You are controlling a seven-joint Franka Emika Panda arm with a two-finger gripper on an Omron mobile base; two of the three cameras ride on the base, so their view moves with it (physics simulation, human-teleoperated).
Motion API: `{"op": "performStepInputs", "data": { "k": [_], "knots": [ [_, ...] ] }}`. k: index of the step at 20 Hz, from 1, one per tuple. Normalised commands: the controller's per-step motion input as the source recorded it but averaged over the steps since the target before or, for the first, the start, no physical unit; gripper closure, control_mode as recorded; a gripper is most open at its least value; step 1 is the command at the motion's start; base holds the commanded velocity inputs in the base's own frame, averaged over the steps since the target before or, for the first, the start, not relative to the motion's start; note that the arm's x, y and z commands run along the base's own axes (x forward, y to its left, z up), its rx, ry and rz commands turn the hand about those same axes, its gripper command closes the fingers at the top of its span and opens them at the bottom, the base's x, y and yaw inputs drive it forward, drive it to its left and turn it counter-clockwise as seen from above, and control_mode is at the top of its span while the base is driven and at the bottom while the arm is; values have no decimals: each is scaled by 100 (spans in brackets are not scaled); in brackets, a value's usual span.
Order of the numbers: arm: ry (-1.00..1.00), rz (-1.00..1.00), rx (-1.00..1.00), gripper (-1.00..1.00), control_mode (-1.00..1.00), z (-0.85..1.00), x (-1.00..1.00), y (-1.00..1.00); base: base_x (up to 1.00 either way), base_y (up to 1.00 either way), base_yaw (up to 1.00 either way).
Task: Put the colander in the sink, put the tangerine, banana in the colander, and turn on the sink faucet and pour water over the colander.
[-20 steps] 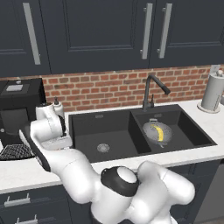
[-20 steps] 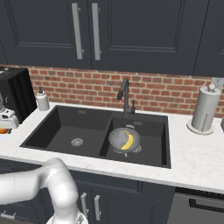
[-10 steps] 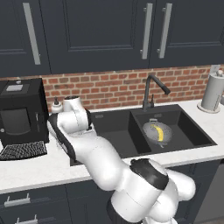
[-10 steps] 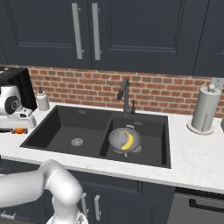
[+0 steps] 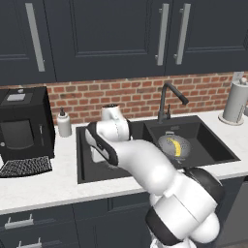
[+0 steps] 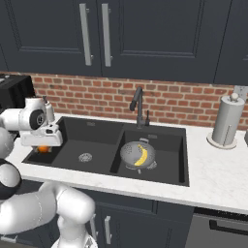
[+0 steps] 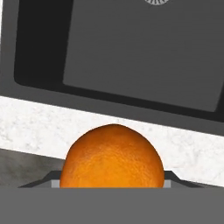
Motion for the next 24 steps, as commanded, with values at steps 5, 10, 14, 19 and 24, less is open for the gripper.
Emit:
{"op": "performStepInputs", "data": {
  "k": [5, 10, 14, 19, 24],
  "knots": [
    [0, 0, 2, 100, -100, 1, 0, -100, 0, 0, 0],
    [0, 0, 2, 100, -100, 1, 0, -100, 0, 0, 0],
    [0, 0, 2, 100, -100, 4, 0, -100, 0, 0, 0],
    [0, 0, 1, 100, -100, 3, 0, -100, 0, 0, 0],
    [0, 0, 3, 100, -100, 3, 0, -100, 0, 0, 0]
  ]
}}
